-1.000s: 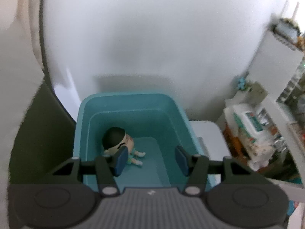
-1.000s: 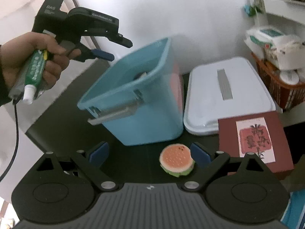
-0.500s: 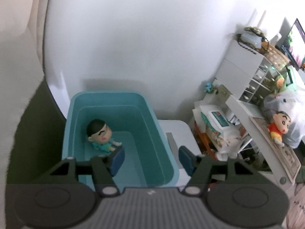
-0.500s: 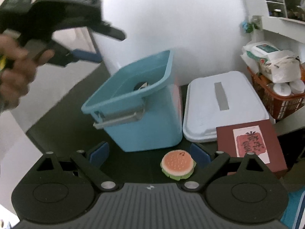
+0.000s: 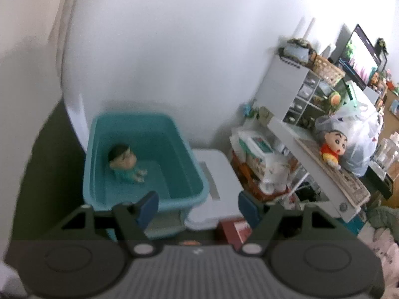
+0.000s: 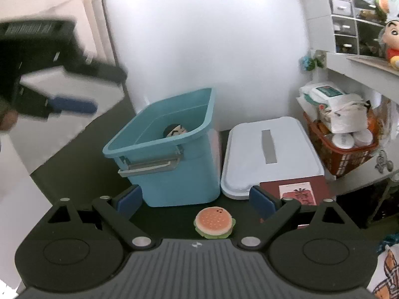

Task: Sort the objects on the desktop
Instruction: 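Raise the empty left gripper out of the bin while the right gripper approaches the hamburger plush, then lower the open right gripper around the hamburger plush on the table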

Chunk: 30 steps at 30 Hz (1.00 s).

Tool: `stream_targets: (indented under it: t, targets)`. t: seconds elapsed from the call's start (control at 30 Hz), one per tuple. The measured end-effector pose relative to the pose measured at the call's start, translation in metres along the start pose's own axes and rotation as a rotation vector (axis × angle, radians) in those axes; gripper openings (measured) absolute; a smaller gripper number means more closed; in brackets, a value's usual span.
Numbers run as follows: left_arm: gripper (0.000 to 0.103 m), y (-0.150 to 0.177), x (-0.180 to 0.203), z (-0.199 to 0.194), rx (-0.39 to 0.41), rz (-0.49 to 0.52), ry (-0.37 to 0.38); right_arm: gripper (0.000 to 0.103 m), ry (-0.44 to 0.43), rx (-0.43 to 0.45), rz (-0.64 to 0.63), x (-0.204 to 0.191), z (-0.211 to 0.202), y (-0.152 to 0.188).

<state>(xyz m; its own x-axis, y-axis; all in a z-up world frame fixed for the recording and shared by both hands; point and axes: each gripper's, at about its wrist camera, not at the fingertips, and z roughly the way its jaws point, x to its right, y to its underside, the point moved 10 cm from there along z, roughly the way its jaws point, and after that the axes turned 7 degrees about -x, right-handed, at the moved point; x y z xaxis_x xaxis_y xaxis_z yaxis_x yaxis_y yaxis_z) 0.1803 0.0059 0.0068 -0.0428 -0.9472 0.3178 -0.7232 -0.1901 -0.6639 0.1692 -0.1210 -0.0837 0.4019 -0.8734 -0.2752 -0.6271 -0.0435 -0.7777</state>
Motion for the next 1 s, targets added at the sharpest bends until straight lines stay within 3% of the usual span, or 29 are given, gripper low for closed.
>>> stream_targets:
  t: [0.23, 0.63, 1.0]
  targets:
    - [0.074, 0.026, -0.003, 0.001, -0.017, -0.014, 0.037, 0.095, -0.009, 0.005, 0.061, 0.007, -0.007, 0.011]
    - [0.079, 0.047, -0.01, -0.007, 0.041, 0.015, 0.039, 0.096, 0.025, 0.0, 0.069, 0.012, 0.001, 0.019]
    - [0.081, 0.072, -0.047, 0.015, -0.019, -0.054, 0.022, 0.096, 0.041, -0.041, 0.05, 0.009, 0.018, 0.027]
